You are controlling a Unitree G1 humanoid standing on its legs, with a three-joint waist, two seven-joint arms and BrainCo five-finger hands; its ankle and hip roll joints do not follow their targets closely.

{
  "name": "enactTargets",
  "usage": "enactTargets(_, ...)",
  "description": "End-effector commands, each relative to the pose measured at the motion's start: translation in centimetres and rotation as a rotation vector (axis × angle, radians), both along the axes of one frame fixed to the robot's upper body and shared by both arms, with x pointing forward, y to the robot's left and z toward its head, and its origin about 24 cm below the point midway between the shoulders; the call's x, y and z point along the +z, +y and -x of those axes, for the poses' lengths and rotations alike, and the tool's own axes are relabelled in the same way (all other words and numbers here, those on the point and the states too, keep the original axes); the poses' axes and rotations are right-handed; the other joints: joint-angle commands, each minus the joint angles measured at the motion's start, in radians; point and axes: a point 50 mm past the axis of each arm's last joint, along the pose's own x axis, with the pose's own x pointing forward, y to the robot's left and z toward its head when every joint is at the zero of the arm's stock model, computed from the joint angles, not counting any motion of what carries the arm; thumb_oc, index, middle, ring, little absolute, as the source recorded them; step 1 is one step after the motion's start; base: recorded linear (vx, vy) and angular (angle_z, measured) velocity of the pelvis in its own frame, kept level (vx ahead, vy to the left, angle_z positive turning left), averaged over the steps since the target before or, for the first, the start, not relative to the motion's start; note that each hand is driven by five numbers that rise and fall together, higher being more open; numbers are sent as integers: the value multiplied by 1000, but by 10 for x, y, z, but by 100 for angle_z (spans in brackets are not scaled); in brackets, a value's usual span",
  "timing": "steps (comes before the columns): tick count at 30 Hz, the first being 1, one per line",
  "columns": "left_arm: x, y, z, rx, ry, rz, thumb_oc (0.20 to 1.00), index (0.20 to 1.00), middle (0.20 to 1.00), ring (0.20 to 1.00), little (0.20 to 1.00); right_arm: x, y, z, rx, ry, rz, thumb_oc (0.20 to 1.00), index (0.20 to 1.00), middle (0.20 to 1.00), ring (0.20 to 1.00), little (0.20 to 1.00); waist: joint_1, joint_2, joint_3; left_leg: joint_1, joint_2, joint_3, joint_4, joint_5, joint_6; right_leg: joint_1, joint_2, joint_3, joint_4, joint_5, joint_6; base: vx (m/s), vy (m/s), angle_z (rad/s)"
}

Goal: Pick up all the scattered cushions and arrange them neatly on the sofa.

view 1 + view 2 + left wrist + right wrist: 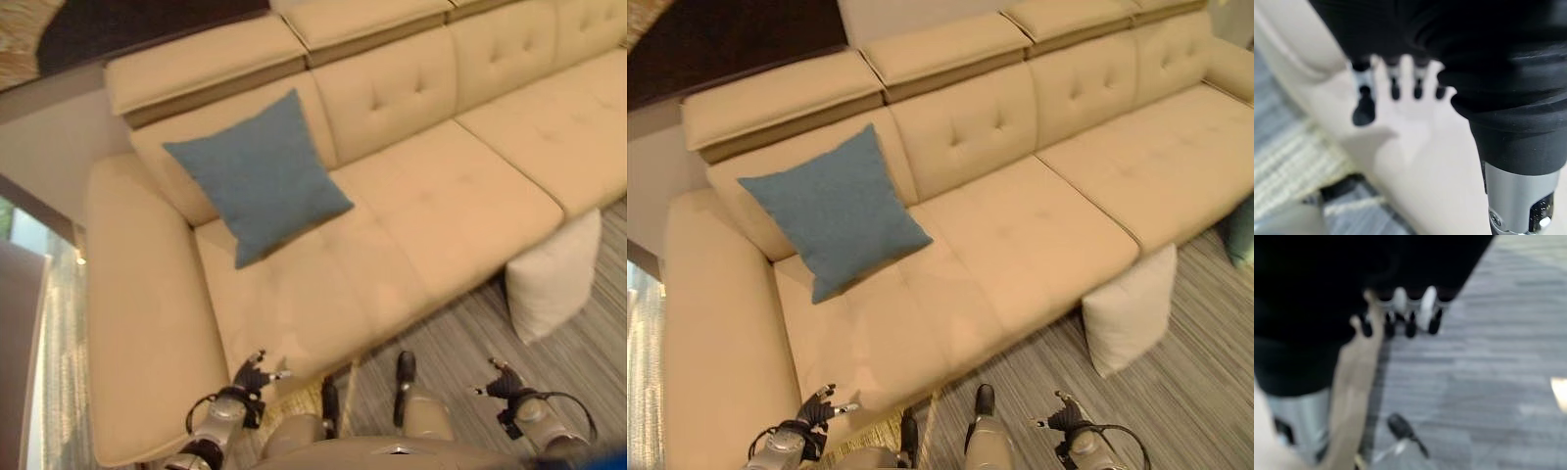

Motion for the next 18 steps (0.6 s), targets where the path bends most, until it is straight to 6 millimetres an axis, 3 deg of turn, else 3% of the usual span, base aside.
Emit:
enactTargets(1, 2, 21, 8, 44, 16, -55, 1000, 1000, 1000, 1000, 1000, 7, -3, -12, 2, -49, 16, 1000, 1000, 1000, 1000, 1000, 39, -45, 0, -5, -3, -94, 14, -46, -47, 123, 56, 3, -100, 6, -31, -84, -28, -83)
enactTargets(2, 1, 24, 11, 56, 28, -57, 1000, 1000, 1000, 1000, 1000, 6, -3, -11, -3, -41, 16, 1000, 1000, 1000, 1000, 1000, 56, -42, -4, -9, 11, -72, 13, -39, -45, 139, 46, -31, -43, -20, -34, -120, -54, -77)
enactTargets(4, -1, 28, 17, 54, 56, -77, 1000, 1000, 1000, 1000, 1000, 3, -1, -7, -3, -22, 13, 1000, 1000, 1000, 1000, 1000, 82, -55, -12, -21, 23, -31, 25, -39, -54, 213, 34, -75, -98, -27, -27, -151, -131, -67)
enactTargets(6, -2, 25, 16, 53, 59, -77, 1000, 1000, 1000, 1000, 1000, 2, 6, -12, -16, -51, -8, 1000, 1000, 1000, 1000, 1000, 96, -97, -13, -64, 47, 11, 74, -30, -78, 259, 82, -25, -238, -28, -30, -186, -273, -81)
enactTargets(8, -3, 23, 16, 53, 58, -75, 1000, 1000, 1000, 1000, 1000, 2, 7, -11, -23, -53, -13, 1000, 1000, 1000, 1000, 1000, 91, -104, -9, -86, 60, 18, 105, -23, -88, 273, 100, -14, -289, -28, -35, -121, -231, -75)
enactTargets(9, -5, 18, 15, 50, 68, -64, 1000, 1000, 1000, 1000, 1000, 1, 5, -7, -33, -49, -8, 1000, 1000, 1000, 1000, 1000, 77, -107, -2, -111, 90, 22, 132, -9, -110, 291, 135, 4, -358, -24, -47, -114, -224, -59)
enactTargets(13, -6, 10, 10, 12, 73, -63, 1000, 1000, 1000, 1000, 1000, 1, 2, -5, -60, -50, -7, 1000, 1000, 1000, 1000, 1000, 49, -105, 11, -148, 114, 14, 187, 0, -131, 286, 151, 19, -392, -9, -66, -125, -79, -9)
enactTargets(15, -4, 4, 3, -3, 47, -49, 1000, 1000, 1000, 1000, 1000, 1, 3, -5, -66, -55, -10, 1000, 1000, 1000, 1000, 1000, 51, -110, 28, -143, 45, -93, 231, -55, -125, 264, 152, 53, -395, 22, -66, -158, 26, -61)
enactTargets(18, -3, -5, -2, -3, 24, -22, 1000, 1000, 1000, 1000, 1000, 0, 2, -2, -80, -47, -17, 1000, 1000, 1000, 1000, 1000, 40, -109, 25, -103, -14, -171, 246, -121, -114, 242, 152, 114, -396, 51, -48, -74, 97, -67)
